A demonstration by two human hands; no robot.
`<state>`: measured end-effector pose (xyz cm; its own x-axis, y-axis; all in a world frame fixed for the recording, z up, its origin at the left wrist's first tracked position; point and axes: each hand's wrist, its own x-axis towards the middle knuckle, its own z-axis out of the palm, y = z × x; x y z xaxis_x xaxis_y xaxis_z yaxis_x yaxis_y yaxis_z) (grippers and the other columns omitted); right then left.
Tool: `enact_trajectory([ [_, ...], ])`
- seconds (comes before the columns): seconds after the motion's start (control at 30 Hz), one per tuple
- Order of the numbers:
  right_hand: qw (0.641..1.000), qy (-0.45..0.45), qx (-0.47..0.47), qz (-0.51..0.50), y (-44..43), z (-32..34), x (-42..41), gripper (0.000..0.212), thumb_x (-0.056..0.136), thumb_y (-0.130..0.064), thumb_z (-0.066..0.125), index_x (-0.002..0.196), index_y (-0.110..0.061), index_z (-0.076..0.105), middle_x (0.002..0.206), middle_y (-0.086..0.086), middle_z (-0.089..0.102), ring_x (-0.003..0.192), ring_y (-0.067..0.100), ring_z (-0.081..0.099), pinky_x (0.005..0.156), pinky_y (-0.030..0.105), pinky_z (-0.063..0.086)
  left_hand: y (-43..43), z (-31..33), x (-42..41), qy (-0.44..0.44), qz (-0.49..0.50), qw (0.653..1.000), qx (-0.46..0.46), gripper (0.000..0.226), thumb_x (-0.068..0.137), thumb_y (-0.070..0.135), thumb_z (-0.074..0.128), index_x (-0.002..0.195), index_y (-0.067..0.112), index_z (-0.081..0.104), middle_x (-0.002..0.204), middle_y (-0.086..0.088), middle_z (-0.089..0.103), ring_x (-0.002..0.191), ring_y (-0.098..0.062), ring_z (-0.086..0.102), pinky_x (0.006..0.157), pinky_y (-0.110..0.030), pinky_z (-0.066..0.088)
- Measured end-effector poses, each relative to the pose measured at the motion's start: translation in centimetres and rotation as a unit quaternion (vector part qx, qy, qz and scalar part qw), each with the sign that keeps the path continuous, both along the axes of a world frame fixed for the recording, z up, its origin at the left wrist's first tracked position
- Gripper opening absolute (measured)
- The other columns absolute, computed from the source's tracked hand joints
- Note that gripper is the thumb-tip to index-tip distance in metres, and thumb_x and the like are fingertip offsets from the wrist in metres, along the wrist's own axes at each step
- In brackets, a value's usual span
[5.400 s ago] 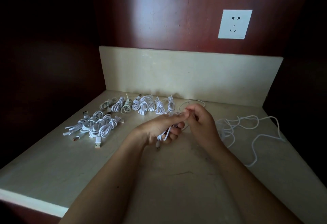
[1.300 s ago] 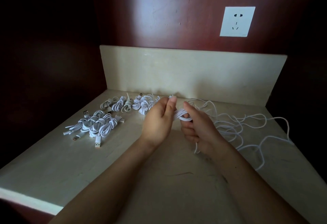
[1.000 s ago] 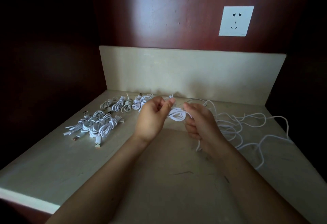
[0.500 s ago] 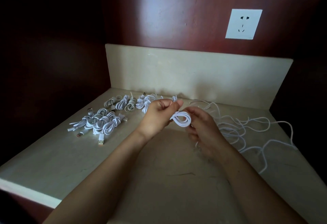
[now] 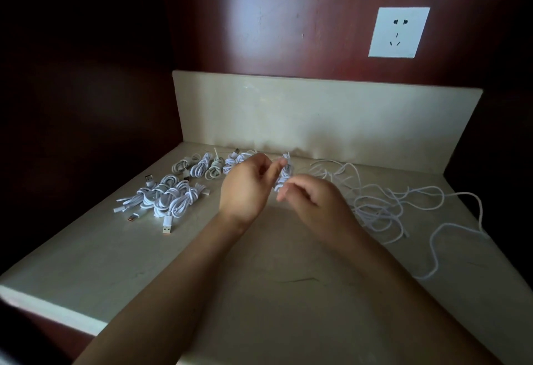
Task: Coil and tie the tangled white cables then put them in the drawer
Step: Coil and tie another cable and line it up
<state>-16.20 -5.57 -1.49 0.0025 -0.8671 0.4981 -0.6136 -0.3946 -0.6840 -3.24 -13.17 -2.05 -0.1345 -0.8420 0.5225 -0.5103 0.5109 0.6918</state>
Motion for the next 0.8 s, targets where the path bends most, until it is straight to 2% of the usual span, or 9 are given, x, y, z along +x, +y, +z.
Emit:
enact_trajectory([
  [0.1,0.998,-0.052,-0.025,-0.032,-0.2,0.6,-0.9,0.022,0.084,-0.032,0.048,0.065,-0.033,0.059,0.067,-0.019,0.061,0.065,0.002,0.056,0.065,0.03,0.042,0.1,-0.1,-0.5,-0.025,-0.051,0.998,0.002,0.042,0.093,0.047,0.057,0.061,0.022,0.046,0.052,0.006,0.046,0.051,-0.009,0.04,0.055,-0.032,0.033],
  [0.23,0.991,-0.123,-0.035,-0.032,-0.6,0.7,-2.0,0.022,0.09,-0.023,0.059,0.07,-0.027,0.065,0.061,-0.014,0.06,0.061,-0.001,0.053,0.06,0.024,0.04,0.5,-0.2,-0.9,0.055,-0.182,0.982,0.018,0.04,0.089,0.055,0.047,0.06,0.028,0.046,0.053,0.013,0.038,0.054,-0.005,0.034,0.054,-0.032,0.031],
  [0.3,0.984,-0.174,-0.018,-0.021,-0.9,0.4,-2.5,0.019,0.091,-0.016,0.066,0.073,-0.017,0.068,0.061,-0.01,0.061,0.06,0.0,0.053,0.06,0.02,0.04,0.8,-0.1,-1.1,0.103,-0.216,0.971,0.02,0.043,0.094,0.049,0.046,0.06,0.022,0.041,0.057,0.01,0.033,0.056,-0.007,0.031,0.053,-0.03,0.028],
  [0.4,0.98,-0.197,0.005,-0.007,-1.5,-0.4,-2.7,0.016,0.09,-0.017,0.068,0.075,-0.021,0.073,0.072,0.0,0.07,0.07,0.007,0.06,0.07,0.028,0.045,1.3,0.3,-1.3,0.165,-0.231,0.958,0.039,0.05,0.099,0.036,0.046,0.063,0.002,0.04,0.055,0.003,0.033,0.051,-0.006,0.031,0.05,-0.022,0.028],
  [0.47,0.986,-0.169,0.014,0.008,-1.6,-0.9,-2.2,0.021,0.091,-0.012,0.065,0.078,-0.027,0.072,0.071,-0.01,0.071,0.071,-0.001,0.061,0.071,0.024,0.046,1.6,0.6,-1.4,0.198,-0.219,0.954,0.056,0.046,0.103,0.027,0.044,0.061,0.008,0.041,0.049,0.011,0.036,0.045,-0.002,0.032,0.047,-0.017,0.029],
  [0.53,0.994,-0.101,0.026,0.017,-1.5,-1.3,-1.2,0.022,0.093,-0.018,0.06,0.079,-0.032,0.07,0.071,-0.019,0.068,0.07,-0.01,0.058,0.07,0.02,0.043,1.7,1.0,-1.4,0.226,-0.191,0.953,0.065,0.044,0.105,0.02,0.041,0.061,0.015,0.041,0.046,0.013,0.039,0.042,-0.002,0.034,0.046,-0.016,0.03],
  [0.63,0.999,0.031,0.039,0.006,-1.3,-2.0,0.1,0.022,0.092,-0.036,0.049,0.074,-0.037,0.062,0.064,-0.022,0.058,0.066,-0.006,0.052,0.068,0.027,0.041,0.5,0.4,-0.8,0.229,-0.122,0.965,0.047,0.041,0.104,0.027,0.043,0.065,0.014,0.043,0.051,0.009,0.04,0.048,-0.009,0.037,0.052,-0.027,0.036],
  [0.73,0.992,0.123,0.016,0.011,-1.1,-2.3,0.6,0.033,0.093,-0.034,0.048,0.062,-0.037,0.041,0.059,-0.017,0.048,0.055,0.003,0.04,0.058,0.035,0.034,-0.6,-0.4,0.0,0.136,-0.05,0.989,0.012,0.043,0.1,0.043,0.045,0.065,0.017,0.043,0.054,0.009,0.044,0.055,-0.015,0.042,0.06,-0.037,0.039],
  [0.8,0.99,0.144,0.0,0.014,-0.8,-2.0,0.5,0.034,0.092,-0.035,0.047,0.06,-0.034,0.037,0.057,-0.01,0.045,0.055,0.009,0.037,0.057,0.039,0.035,-0.4,-0.4,0.3,0.041,-0.016,0.999,-0.005,0.044,0.101,0.044,0.044,0.063,0.021,0.039,0.054,0.005,0.045,0.058,-0.019,0.043,0.058,-0.035,0.034],
])
